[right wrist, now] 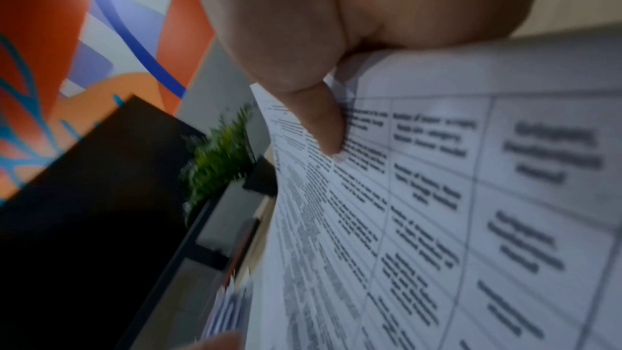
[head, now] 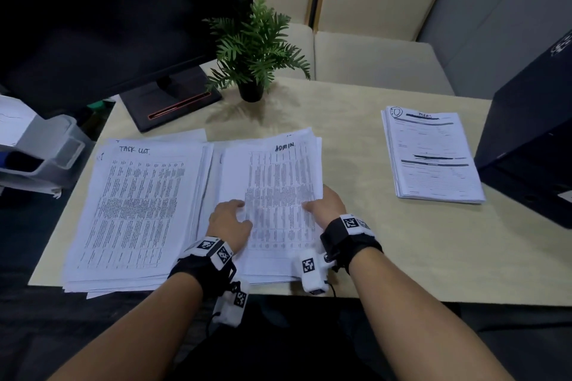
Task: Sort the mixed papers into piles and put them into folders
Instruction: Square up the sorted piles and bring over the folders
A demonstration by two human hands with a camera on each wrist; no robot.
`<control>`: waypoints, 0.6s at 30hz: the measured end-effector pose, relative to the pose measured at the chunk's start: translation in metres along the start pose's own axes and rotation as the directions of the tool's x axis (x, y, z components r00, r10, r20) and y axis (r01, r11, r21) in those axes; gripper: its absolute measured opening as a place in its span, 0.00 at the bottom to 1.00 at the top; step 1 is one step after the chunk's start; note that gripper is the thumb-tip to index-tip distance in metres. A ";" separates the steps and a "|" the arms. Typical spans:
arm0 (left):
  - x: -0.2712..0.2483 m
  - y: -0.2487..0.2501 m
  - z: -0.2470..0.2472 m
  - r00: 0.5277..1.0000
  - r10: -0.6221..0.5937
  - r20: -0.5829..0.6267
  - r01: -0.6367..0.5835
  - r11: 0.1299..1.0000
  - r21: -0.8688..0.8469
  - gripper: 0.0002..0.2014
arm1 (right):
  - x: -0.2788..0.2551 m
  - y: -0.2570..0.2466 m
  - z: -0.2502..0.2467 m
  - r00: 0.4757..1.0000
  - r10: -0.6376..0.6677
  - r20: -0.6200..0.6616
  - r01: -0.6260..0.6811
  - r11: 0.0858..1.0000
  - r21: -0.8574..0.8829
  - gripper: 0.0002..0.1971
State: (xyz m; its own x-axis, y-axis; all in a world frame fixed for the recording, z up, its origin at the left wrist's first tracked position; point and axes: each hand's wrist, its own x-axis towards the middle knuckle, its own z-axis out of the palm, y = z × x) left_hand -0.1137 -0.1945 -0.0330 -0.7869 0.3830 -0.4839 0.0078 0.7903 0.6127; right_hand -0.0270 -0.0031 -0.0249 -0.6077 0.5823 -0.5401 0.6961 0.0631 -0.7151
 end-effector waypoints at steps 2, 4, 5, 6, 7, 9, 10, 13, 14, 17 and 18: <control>0.002 0.004 0.002 0.999 0.000 -0.034 -0.002 0.998 -0.061 0.29 | -0.012 0.007 -0.027 0.998 -0.051 -0.044 0.055 0.993 0.102 0.20; 0.005 0.014 0.007 1.000 0.020 -0.015 -0.022 0.990 -0.136 0.36 | -0.029 0.013 -0.058 0.989 -0.123 -0.086 0.138 0.968 0.207 0.21; 0.006 0.022 0.009 0.999 0.037 0.011 -0.034 0.981 -0.190 0.40 | -0.039 0.014 -0.074 0.982 -0.161 -0.103 0.181 0.954 0.237 0.21; 0.007 0.031 0.014 0.997 0.056 0.043 -0.044 0.966 -0.254 0.44 | -0.049 0.016 -0.093 0.975 -0.192 -0.112 0.215 0.944 0.251 0.20; 0.009 0.041 0.018 0.994 0.087 0.073 -0.059 0.944 -0.324 0.49 | -0.058 0.016 -0.110 0.968 -0.223 -0.118 0.246 0.934 0.259 0.19; 0.007 0.062 0.024 0.977 0.161 0.136 -0.075 0.869 -0.490 0.59 | -0.071 0.020 -0.141 0.953 -0.277 -0.122 0.300 0.918 0.259 0.17; 0.006 0.074 0.028 0.964 0.206 0.168 -0.076 0.821 -0.566 0.63 | -0.074 0.023 -0.156 0.946 -0.298 -0.129 0.322 0.914 0.249 0.17; 0.002 0.107 0.039 0.938 0.324 0.122 -0.158 0.715 -0.681 0.51 | -0.072 0.034 -0.185 0.930 -0.327 -0.166 0.361 0.895 0.262 0.18; 0.000 0.116 0.042 0.941 0.331 0.064 -0.197 0.694 -0.693 0.44 | -0.069 0.036 -0.189 0.926 -0.327 -0.191 0.371 0.886 0.279 0.19; -0.009 0.142 0.053 0.931 0.349 -0.107 -0.325 0.659 -0.678 0.32 | -0.061 0.046 -0.197 0.909 -0.310 -0.278 0.396 0.850 0.348 0.18; -0.013 0.150 0.057 0.920 0.360 -0.151 -0.365 0.655 -0.661 0.29 | -0.059 0.047 -0.199 0.904 -0.298 -0.307 0.401 0.839 0.367 0.17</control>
State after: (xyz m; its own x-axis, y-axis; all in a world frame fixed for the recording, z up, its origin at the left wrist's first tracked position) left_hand -0.0674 -0.0537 0.0301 -0.8149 0.5649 -0.1299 -0.1154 0.0615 0.9914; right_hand 0.1172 0.1271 0.0617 -0.6389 0.7567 -0.1390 0.2004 -0.0107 -0.9796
